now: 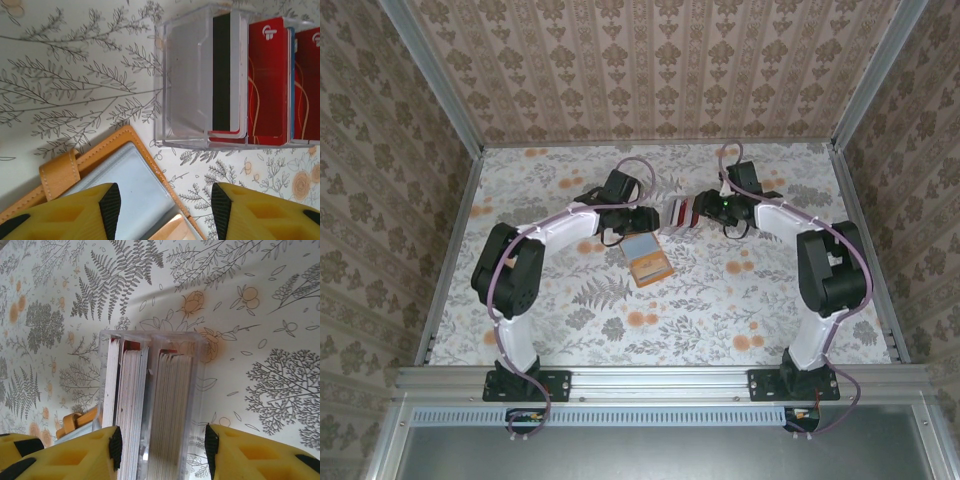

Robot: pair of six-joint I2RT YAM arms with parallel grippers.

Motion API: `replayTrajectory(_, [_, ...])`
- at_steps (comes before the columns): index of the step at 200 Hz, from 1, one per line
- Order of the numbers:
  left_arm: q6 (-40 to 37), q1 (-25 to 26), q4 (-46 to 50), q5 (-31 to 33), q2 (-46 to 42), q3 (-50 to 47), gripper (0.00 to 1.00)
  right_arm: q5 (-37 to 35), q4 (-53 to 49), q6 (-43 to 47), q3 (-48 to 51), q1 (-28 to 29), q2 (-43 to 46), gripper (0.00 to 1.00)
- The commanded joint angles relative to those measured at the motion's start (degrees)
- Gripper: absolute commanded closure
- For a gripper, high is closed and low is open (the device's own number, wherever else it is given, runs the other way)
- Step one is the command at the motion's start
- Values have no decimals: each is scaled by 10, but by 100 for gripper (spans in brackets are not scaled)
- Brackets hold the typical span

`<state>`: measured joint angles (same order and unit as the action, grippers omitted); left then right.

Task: Put the credit cards into the card holder

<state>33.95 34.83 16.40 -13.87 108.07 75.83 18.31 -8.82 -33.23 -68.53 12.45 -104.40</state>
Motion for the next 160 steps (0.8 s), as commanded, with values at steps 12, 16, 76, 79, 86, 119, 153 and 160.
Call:
replayTrajectory(12, [-9,1,-1,-17,6,-2,45,26,-9,2,-47,15,-29,50])
replayTrajectory(16, [-9,0,-3,-17,6,-3,45,25,-12,3,-52,16,-33,50])
replayTrajectory(76, [-3,0,-16,-21,10,-16,45,2,-61,24,-100,29,-77,49])
replayTrajectory(79, [-3,0,-17,-22,11,-17,45,-1,-66,27,-103,30,-78,49])
replayTrajectory(86, [-2,0,-18,-21,11,-18,45,-9,-75,33,-110,32,-81,49])
replayTrajectory(119, [5,0,-31,-27,13,-24,45,-75,-153,68,-154,52,-89,49])
replayTrajectory(153, [9,0,-38,-34,23,-23,45,-76,-147,69,-149,60,-70,49])
replayTrajectory(160, [9,0,-37,-34,22,-22,45,-78,-146,69,-147,62,-66,49])
